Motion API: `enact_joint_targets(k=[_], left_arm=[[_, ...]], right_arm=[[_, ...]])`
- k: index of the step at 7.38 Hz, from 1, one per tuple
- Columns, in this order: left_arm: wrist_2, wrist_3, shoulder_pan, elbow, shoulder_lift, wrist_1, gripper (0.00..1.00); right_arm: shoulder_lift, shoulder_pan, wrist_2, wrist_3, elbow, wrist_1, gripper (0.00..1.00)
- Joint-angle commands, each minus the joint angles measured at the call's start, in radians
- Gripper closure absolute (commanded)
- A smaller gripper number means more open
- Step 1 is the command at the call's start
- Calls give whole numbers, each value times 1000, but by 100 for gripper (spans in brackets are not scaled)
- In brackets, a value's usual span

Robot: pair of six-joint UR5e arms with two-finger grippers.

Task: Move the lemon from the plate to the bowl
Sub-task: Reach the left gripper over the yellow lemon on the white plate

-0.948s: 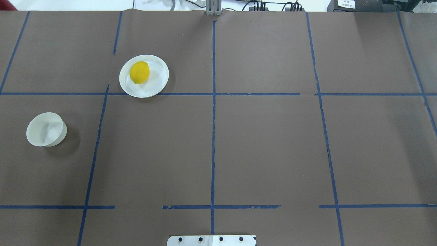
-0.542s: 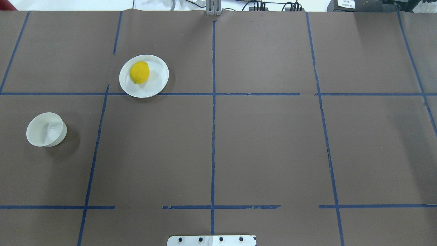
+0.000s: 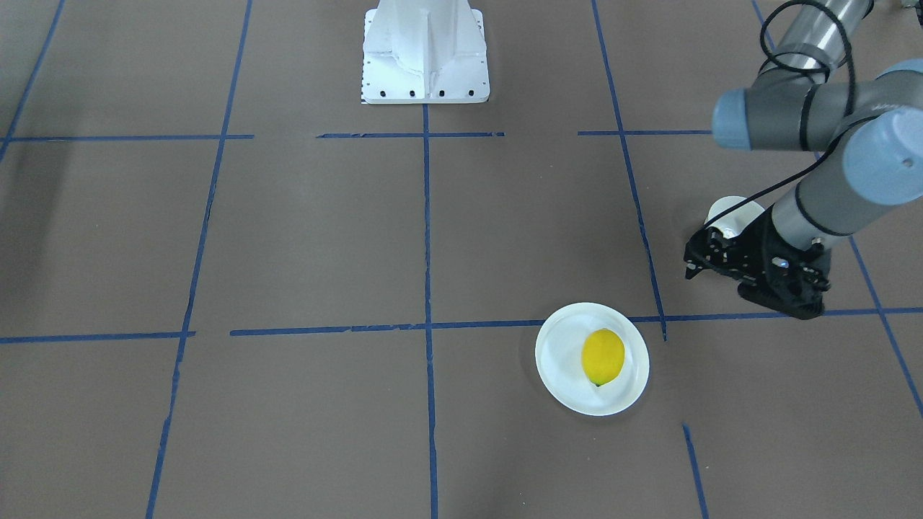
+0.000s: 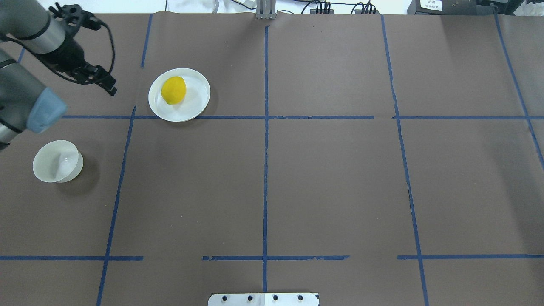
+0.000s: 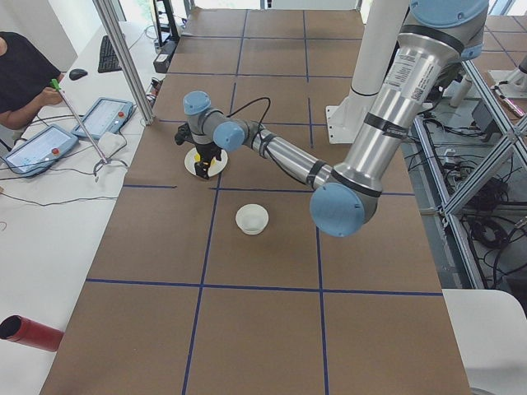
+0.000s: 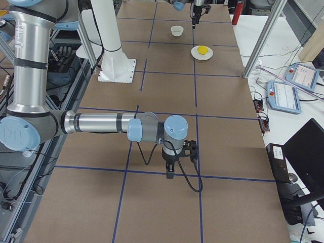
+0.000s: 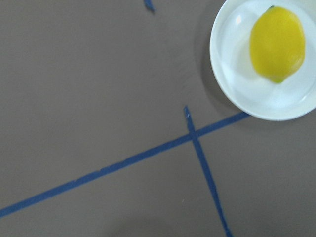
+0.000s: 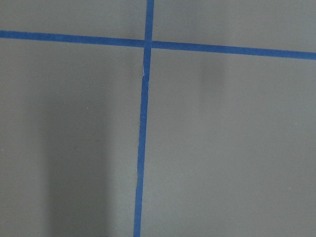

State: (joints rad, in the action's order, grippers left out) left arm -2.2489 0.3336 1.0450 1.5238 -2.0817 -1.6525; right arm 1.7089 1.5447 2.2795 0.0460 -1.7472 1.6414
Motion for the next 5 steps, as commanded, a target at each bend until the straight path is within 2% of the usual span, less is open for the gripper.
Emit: enact_joint_targets(k=[1, 2, 4, 5], left_arm=[[20, 81, -22, -162, -135, -97, 0], [22, 155, -32, -282, -194, -212, 0], [25, 170, -75, -309, -205, -248, 1], [72, 214, -106, -335, -222, -257, 1]], right_arm=[[0, 0, 0, 0, 0, 0, 0], [0, 0, 0, 0, 0, 0, 0], [0, 0, 0, 0, 0, 0, 0], [0, 0, 0, 0, 0, 0, 0]])
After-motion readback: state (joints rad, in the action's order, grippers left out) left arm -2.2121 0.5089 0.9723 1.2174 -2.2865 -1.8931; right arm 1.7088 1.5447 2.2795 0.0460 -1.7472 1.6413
